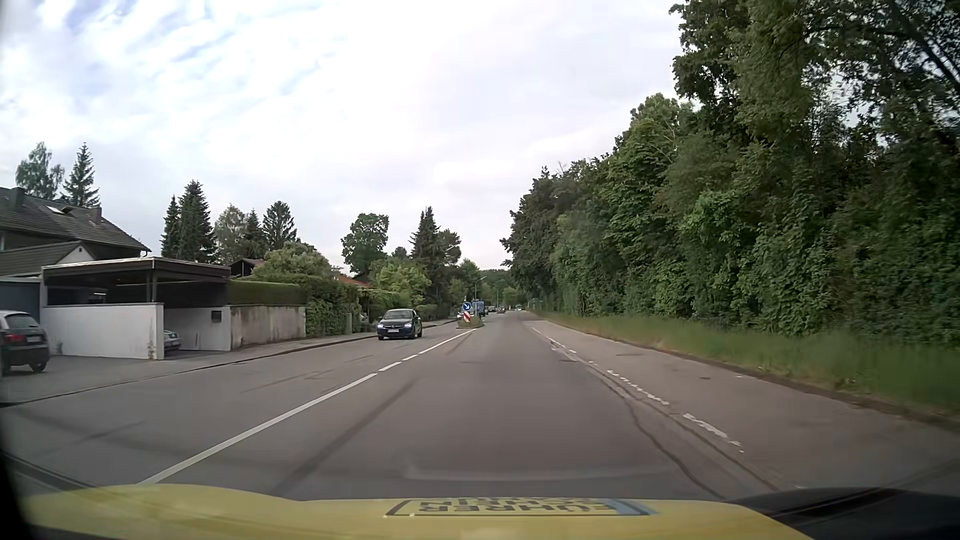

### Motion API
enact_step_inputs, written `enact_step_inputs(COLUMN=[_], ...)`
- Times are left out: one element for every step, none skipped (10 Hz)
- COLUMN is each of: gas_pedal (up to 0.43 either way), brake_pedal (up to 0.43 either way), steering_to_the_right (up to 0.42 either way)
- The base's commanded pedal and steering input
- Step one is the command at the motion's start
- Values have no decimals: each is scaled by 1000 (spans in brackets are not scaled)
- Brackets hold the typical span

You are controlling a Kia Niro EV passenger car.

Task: Follow the waypoints while adhering to traffic rules and regulations

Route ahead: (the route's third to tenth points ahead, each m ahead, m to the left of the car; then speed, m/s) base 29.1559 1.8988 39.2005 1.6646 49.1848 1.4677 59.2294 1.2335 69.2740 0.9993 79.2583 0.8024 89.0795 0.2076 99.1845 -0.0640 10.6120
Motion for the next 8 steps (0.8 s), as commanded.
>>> enact_step_inputs(gas_pedal=[118,118,110,110,98,87,79,79], brake_pedal=[0,0,0,0,0,0,0,0], steering_to_the_right=[12,10,10,10,9,9,8,8])
